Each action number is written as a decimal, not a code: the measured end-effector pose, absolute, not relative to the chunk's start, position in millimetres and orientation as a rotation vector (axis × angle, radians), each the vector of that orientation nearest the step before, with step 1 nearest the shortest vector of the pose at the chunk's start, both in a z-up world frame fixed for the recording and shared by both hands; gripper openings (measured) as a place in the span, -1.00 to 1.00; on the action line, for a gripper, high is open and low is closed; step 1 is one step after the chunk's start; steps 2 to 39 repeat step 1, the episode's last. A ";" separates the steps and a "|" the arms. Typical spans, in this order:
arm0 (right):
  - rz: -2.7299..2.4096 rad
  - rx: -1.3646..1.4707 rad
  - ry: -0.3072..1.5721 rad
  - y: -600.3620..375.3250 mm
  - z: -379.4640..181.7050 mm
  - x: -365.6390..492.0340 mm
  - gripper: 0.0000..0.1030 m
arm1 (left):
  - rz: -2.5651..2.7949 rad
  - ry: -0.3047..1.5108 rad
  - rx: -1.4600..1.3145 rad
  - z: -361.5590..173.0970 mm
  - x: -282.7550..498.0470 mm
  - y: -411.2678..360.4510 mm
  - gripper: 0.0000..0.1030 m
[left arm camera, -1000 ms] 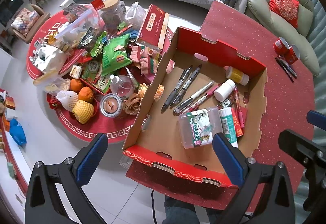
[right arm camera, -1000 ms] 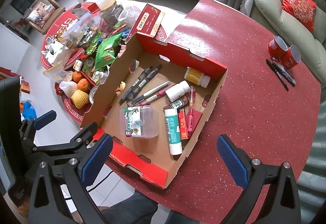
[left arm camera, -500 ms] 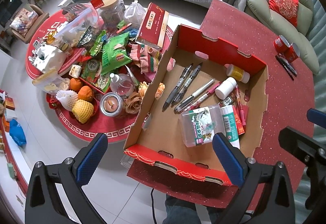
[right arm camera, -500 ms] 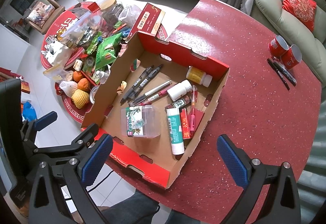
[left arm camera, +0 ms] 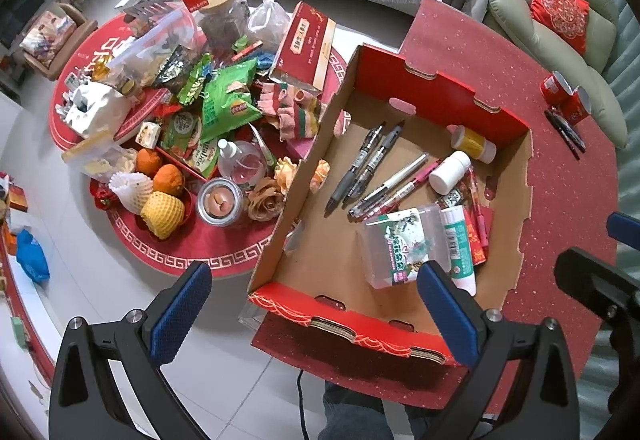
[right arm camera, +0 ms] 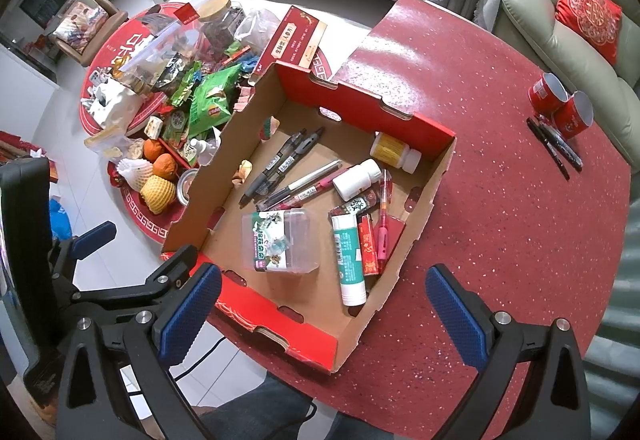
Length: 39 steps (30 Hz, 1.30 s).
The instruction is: Organize rigid objects
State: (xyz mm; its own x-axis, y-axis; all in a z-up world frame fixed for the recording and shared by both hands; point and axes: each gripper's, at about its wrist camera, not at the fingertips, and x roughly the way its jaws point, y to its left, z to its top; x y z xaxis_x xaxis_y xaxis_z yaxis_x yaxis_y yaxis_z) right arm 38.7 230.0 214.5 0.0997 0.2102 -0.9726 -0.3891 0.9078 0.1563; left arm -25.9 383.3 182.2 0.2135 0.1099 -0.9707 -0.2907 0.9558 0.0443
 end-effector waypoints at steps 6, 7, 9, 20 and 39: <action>0.445 -0.152 1.404 230.0 214.6 38.7 0.99 | 0.277 1.329 -0.163 183.3 -26.0 387.1 0.99; 0.445 -0.152 1.404 230.0 214.6 38.7 0.99 | 0.277 1.329 -0.163 183.3 -26.0 387.1 0.99; 0.445 -0.152 1.404 230.0 214.6 38.7 0.99 | 0.277 1.329 -0.163 183.3 -26.0 387.1 0.99; 0.445 -0.152 1.404 230.0 214.6 38.7 0.99 | 0.277 1.329 -0.163 183.3 -26.0 387.1 0.99; 0.445 -0.152 1.404 230.0 214.6 38.7 0.99 | 0.277 1.329 -0.163 183.3 -26.0 387.1 0.99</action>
